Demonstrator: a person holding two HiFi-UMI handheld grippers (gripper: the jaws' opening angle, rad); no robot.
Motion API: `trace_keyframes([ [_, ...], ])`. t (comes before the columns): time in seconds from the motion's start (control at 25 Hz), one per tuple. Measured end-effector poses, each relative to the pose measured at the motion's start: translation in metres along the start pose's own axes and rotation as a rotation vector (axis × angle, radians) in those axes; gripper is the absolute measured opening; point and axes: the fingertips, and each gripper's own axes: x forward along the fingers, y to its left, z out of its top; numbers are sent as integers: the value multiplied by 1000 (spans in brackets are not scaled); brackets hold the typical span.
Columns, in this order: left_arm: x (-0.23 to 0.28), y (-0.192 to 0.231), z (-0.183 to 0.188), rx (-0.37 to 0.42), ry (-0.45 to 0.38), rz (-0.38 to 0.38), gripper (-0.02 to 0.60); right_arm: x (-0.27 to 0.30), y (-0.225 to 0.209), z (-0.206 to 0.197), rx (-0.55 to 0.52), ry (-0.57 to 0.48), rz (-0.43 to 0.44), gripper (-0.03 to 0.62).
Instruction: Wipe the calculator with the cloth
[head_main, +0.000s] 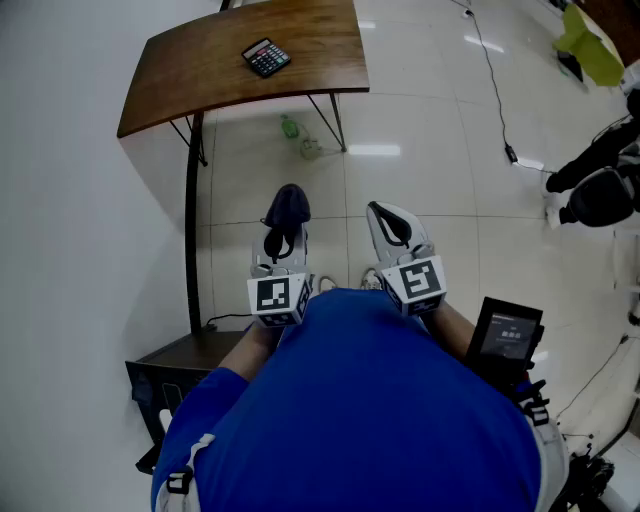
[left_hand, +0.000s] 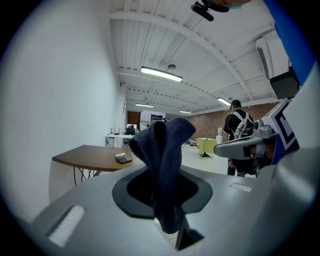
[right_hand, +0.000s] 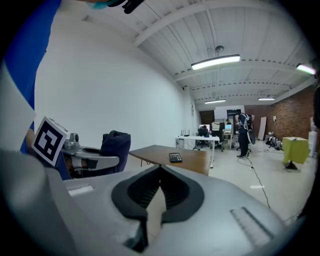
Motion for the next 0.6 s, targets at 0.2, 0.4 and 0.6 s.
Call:
trace_keyframes([
  [0.2, -3, 13, 5, -1, 11, 1, 66, 5, 5, -3, 4, 25, -13, 3],
  [0.4, -7, 21, 13, -4, 12, 12, 66, 11, 14, 7, 7, 18, 5, 3],
  [0.6, -14, 31, 15, -24, 23, 29, 66, 15, 20, 8, 18, 19, 6, 3],
])
